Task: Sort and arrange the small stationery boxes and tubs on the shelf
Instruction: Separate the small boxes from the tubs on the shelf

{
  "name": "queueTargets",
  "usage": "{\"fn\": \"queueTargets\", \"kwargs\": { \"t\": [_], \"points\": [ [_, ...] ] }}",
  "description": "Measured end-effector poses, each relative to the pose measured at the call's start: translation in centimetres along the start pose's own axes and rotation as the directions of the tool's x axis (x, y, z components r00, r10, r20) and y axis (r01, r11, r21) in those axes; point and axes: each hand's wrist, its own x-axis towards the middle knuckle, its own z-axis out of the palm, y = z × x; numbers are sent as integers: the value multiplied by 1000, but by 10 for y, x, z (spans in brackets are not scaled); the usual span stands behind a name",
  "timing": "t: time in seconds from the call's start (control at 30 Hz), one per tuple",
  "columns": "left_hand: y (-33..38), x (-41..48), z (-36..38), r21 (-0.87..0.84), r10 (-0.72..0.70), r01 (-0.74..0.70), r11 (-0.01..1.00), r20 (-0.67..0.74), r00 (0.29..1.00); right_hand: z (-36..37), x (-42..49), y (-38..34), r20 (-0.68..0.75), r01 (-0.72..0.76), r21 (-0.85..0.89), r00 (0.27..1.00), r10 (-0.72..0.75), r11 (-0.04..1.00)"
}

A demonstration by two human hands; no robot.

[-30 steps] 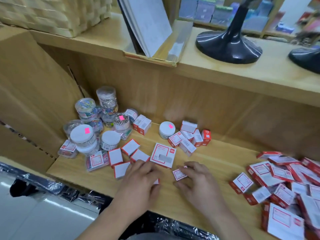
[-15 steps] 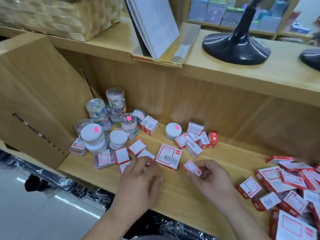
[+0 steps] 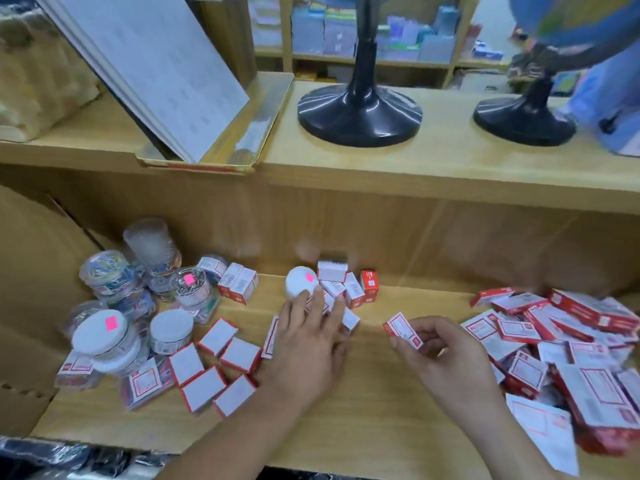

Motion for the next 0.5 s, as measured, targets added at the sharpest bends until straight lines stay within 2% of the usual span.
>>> {"fn": "queueTargets", "kwargs": {
  "t": [0.17,0.37,0.5],
  "points": [
    [1,-7,-1,45,23,-27,999,80,997,1,-5,-1,4,-44,35,999,44,998],
    [-17,-2,-5,-13,-57,58,998,55,997,4,3,-10,23,-66,11,998,65,998],
    [-9,-11,-5,-60,22,-23,998,-6,1000,5,12,-14,3,-15,-79,1000,15,997]
  ]
}}
